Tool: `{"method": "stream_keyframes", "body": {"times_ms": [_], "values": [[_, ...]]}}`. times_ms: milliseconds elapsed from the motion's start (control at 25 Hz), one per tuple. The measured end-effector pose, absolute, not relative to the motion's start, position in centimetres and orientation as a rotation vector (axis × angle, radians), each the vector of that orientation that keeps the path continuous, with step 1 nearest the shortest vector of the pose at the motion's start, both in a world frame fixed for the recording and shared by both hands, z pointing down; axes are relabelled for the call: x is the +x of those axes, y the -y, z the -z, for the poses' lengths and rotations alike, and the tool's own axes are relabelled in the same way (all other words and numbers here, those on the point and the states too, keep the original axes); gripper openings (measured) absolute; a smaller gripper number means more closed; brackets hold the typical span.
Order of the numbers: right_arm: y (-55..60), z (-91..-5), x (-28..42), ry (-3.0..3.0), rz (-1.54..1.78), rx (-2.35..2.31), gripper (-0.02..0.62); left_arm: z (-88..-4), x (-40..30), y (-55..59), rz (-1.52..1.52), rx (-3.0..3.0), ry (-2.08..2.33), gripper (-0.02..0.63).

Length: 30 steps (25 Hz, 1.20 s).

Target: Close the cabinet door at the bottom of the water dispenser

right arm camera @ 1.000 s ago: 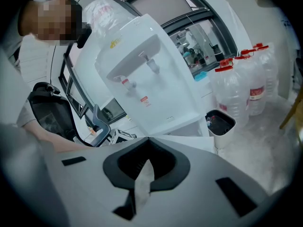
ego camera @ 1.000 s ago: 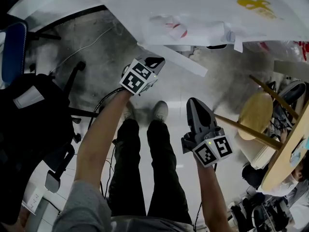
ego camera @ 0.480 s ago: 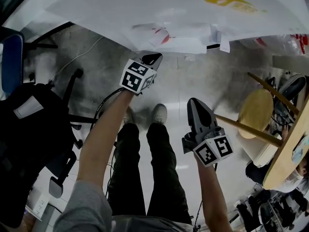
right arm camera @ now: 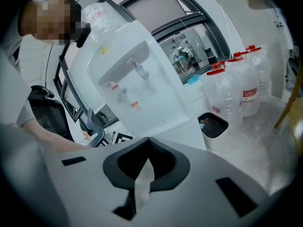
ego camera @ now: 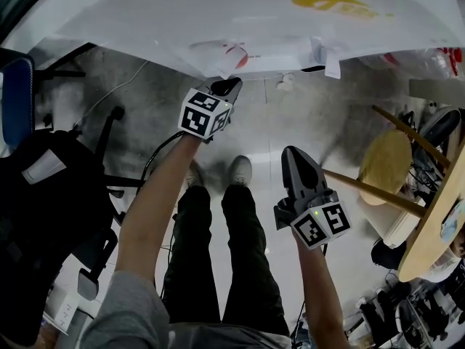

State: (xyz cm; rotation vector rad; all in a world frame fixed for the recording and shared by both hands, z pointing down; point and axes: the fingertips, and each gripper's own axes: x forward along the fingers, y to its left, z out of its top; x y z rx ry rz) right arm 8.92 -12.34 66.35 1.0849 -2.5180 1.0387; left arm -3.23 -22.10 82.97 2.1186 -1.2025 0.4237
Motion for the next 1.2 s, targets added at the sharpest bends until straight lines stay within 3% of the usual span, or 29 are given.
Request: {"method": "stream_keyframes", "body": {"times_ms": [1200], "values": [[9.6, -60.8, 4.2, 2.541, -1.17, 1.119, 0.01, -63.0, -3.3, 9.0, -0.16, 2.082, 1.199, 0.006]]}}
